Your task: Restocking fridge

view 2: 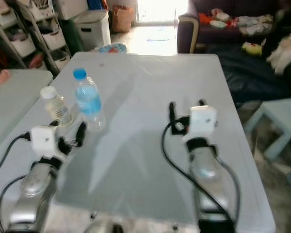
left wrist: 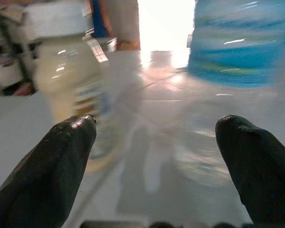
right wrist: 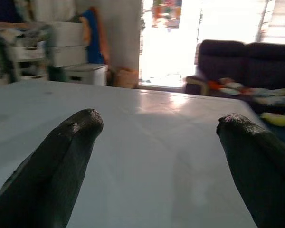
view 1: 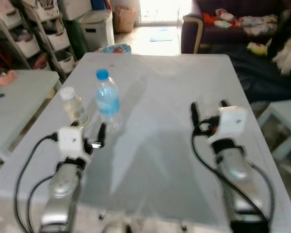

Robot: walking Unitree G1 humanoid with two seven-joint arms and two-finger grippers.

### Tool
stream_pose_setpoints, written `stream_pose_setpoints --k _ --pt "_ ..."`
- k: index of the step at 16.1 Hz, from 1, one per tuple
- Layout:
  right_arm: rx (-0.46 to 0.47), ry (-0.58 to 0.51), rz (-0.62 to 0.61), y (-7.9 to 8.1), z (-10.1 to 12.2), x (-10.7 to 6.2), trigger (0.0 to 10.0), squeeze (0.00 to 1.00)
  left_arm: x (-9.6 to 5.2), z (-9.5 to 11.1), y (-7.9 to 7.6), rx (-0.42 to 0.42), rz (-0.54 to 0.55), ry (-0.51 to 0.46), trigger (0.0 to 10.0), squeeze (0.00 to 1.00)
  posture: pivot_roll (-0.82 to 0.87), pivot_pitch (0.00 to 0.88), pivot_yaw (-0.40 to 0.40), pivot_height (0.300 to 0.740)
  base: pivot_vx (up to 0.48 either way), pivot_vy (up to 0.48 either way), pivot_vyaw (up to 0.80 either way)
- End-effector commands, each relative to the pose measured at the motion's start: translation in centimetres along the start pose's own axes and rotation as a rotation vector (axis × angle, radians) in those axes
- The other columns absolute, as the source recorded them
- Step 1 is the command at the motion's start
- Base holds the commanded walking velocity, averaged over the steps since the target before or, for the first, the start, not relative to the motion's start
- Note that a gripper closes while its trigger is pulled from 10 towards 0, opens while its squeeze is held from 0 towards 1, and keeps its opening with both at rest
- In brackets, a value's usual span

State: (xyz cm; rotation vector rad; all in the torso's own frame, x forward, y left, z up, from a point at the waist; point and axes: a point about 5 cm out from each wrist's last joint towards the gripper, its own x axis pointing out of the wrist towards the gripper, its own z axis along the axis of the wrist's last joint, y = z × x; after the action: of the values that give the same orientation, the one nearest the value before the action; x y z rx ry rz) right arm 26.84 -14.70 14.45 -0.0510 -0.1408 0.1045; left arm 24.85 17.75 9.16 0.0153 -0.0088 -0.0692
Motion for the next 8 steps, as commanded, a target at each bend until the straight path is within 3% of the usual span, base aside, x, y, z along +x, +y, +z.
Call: stream_pose_setpoints --k 1,3,8 --pt "-0.008 -0.008 0.011 -0.08 0.13 -0.03 10.0 0.0 0.09 0.2 0.07 0.002 -0.001 -0.009 10.0 0.0 -0.01 0.0 0.045 0.74 0.0 0.0 0.0" --pt "-0.031 -0.035 0.07 0.36 0.57 0.02 10.0 0.0 0.07 0.22 0.2 0.004 0.006 -0.013 10.0 0.0 -0.01 0.0 0.046 0.74 0.0 0.0 0.6" --pt "-0.031 -0.051 0.078 0.44 0.76 0.22 10.0 0.0 0.17 0.4 0.42 0.003 0.01 -0.022 10.0 0.0 -0.01 0.003 0.049 0.74 0.0 0.0 0.77"
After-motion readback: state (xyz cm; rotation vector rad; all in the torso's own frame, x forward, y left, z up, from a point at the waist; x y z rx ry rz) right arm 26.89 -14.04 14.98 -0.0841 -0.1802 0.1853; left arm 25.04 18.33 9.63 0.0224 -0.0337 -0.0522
